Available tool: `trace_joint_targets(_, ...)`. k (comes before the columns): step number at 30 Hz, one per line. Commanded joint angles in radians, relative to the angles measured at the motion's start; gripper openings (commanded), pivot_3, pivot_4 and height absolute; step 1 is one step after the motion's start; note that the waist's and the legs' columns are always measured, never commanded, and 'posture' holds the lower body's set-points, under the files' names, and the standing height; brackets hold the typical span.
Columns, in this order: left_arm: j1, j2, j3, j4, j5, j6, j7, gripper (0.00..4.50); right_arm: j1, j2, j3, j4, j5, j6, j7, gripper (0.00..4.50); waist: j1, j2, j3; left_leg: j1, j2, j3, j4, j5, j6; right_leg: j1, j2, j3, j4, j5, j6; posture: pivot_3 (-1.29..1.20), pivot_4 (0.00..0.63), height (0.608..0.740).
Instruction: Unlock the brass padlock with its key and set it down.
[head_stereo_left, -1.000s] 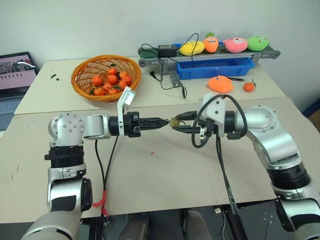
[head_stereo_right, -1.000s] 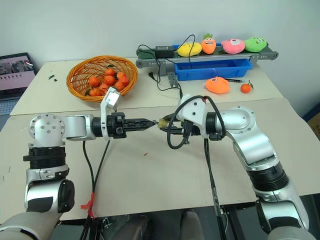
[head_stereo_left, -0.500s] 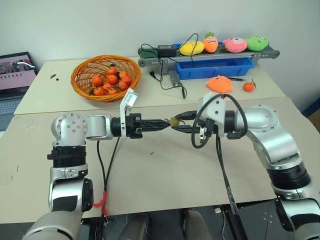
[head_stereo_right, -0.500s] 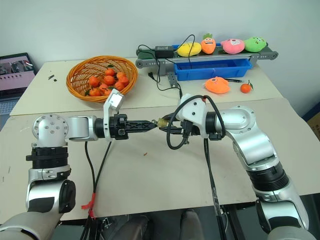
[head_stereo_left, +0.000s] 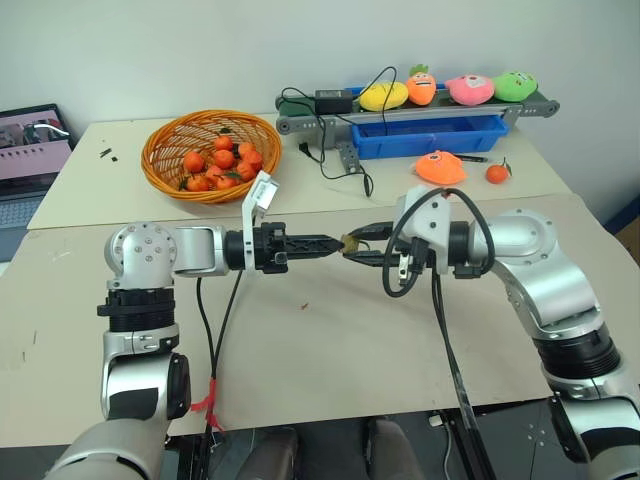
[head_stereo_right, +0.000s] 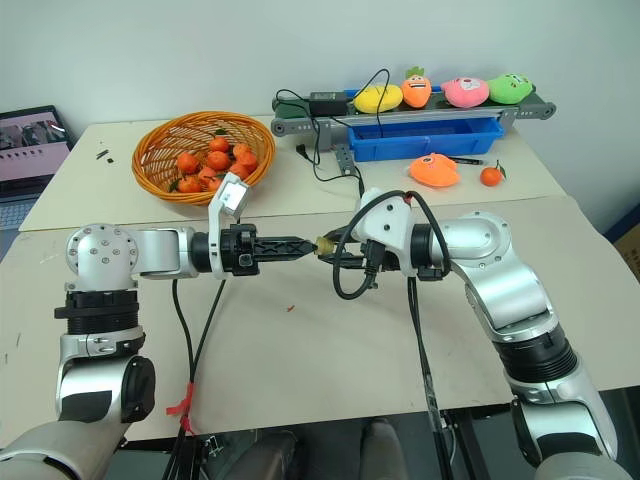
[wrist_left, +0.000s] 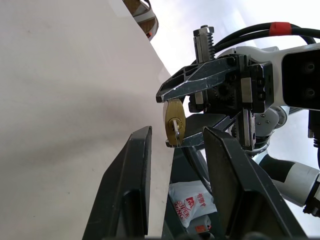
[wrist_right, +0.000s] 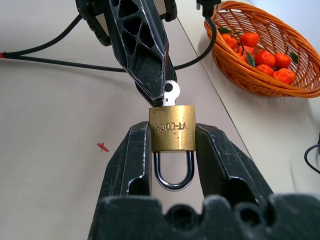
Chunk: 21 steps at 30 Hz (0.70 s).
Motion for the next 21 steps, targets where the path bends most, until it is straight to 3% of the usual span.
trace_joint_targets(1, -0.021, 0.001, 0.027, -0.021, -0.019, 0.006, -0.002, 1.2, -0.019, 0.003, -0.011, -0.036, 0.012, 0.0, -0.003, 0.9, 0.0, 0.0, 0.0, 0.0, 0.0, 0.0, 0.0, 0.0, 0.0, 0.0, 0.0, 0.0, 0.0, 0.0, 0.0, 0.0, 0.15, 0.74)
trace_joint_targets(2, -0.021, 0.001, 0.028, -0.02, -0.019, 0.006, -0.002, 1.11, -0.019, 0.004, -0.011, -0.035, 0.012, 0.0, -0.003, 0.9, 0.0, 0.0, 0.0, 0.0, 0.0, 0.0, 0.0, 0.0, 0.0, 0.0, 0.0, 0.0, 0.0, 0.0, 0.0, 0.0, 0.15, 0.74)
trace_joint_targets(5, -0.02, 0.004, 0.029, -0.02, -0.016, 0.005, -0.005, 0.02, -0.018, 0.005, -0.009, -0.034, 0.011, -0.002, -0.004, 0.9, 0.0, 0.0, 0.0, 0.0, 0.0, 0.0, 0.0, 0.0, 0.0, 0.0, 0.0, 0.0, 0.0, 0.0, 0.0, 0.0, 0.15, 0.74)
trace_joint_targets(14, -0.014, -0.002, 0.018, -0.045, -0.021, 0.003, -0.007, 0.02, -0.015, 0.002, -0.012, -0.035, 0.012, -0.003, -0.001, 0.9, 0.0, 0.0, 0.0, 0.0, 0.0, 0.0, 0.0, 0.0, 0.0, 0.0, 0.0, 0.0, 0.0, 0.0, 0.0, 0.0, 0.15, 0.74)
trace_joint_targets(21, 0.046, 0.091, -0.126, -0.205, 0.027, -0.118, -0.171, 0.02, -0.019, 0.001, -0.014, -0.036, 0.012, 0.003, 0.002, 0.9, -0.001, 0.0, 0.0, 0.0, 0.0, 0.0, 0.0, 0.0, 0.0, 0.0, 0.0, 0.0, 0.0, 0.0, 0.0, 0.0, 0.15, 0.74)
